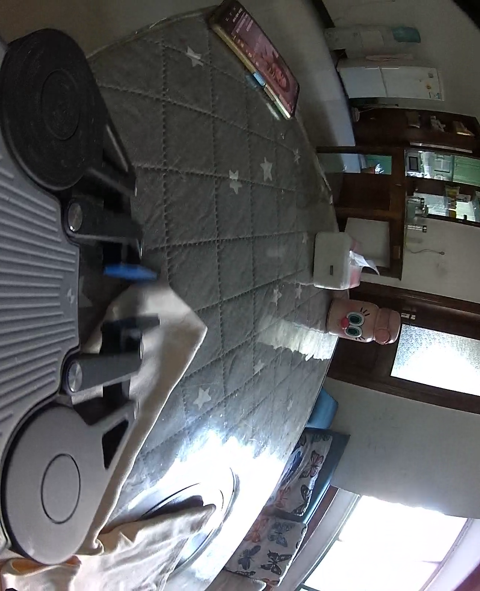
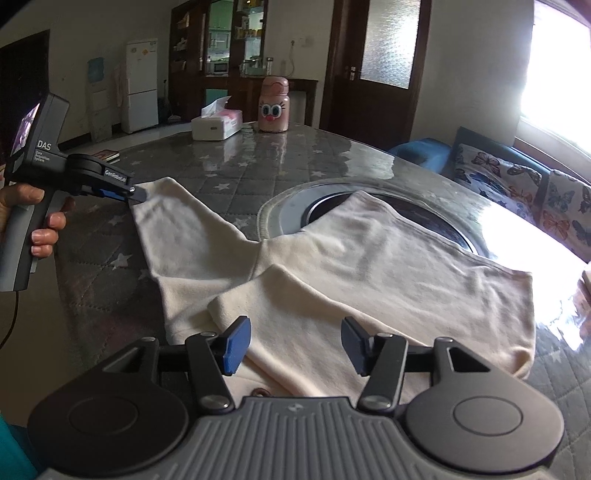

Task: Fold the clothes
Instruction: 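Close the left gripper on the other sleeve end, then lift the sleeve with the left gripper, fold it across the body, release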

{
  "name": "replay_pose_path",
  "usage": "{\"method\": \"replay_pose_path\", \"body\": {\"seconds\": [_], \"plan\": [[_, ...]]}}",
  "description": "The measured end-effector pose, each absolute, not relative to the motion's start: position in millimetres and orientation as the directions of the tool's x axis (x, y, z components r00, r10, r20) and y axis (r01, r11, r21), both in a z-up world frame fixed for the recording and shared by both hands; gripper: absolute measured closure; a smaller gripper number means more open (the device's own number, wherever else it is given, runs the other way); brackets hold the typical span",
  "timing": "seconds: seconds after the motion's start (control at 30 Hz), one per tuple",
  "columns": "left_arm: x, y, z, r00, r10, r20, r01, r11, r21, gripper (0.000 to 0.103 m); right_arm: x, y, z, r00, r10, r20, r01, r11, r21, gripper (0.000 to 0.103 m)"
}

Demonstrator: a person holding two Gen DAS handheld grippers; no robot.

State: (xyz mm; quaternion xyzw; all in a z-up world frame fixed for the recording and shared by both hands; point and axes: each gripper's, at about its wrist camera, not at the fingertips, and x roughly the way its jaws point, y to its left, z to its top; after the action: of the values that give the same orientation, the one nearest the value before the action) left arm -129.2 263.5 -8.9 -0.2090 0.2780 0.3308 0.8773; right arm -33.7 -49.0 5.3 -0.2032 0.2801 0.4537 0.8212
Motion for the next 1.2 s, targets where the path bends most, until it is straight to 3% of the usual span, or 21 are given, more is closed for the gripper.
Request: {"method": "replay_pose_path", "body": {"seconds": [0.1,0.33,0.57,0.93,1.07,1.2], "plan": [[-130,258,-1,0.679,0.43,-0.595,-0.653,0.724,-0.222,0.097,-32,-56,6,0.446,0.625,-0.641,-0.847,0.527,-0.075,0.048],[-123,225,34,0.815,0.327,-0.479,-0.501,0.812,-0.299,0.098,-25,-78,11,0.483,0.609,-0.629,-0.81,0.584,-0.057,0.048],[-107,179,62,0.914,0.126,-0.387,-0.276,0.891,-0.361,0.098,-17,-98,17,0.522,0.596,-0.61,-0.77,0.637,-0.036,0.048],[-55,76,74,0.896,-0.263,-0.357,0.112,0.913,-0.392,0.098,-6,-144,23,0.607,0.538,-0.585,-0.674,0.738,-0.021,0.048],[-38,41,64,0.851,-0.343,-0.398,0.189,0.907,-0.377,0.097,-3,-163,20,0.631,0.501,-0.593,-0.631,0.775,-0.017,0.048],[-30,23,48,0.803,-0.387,-0.454,0.224,0.901,-0.373,0.09,0,-177,19,0.646,0.476,-0.596,-0.599,0.801,-0.01,0.048]]}}
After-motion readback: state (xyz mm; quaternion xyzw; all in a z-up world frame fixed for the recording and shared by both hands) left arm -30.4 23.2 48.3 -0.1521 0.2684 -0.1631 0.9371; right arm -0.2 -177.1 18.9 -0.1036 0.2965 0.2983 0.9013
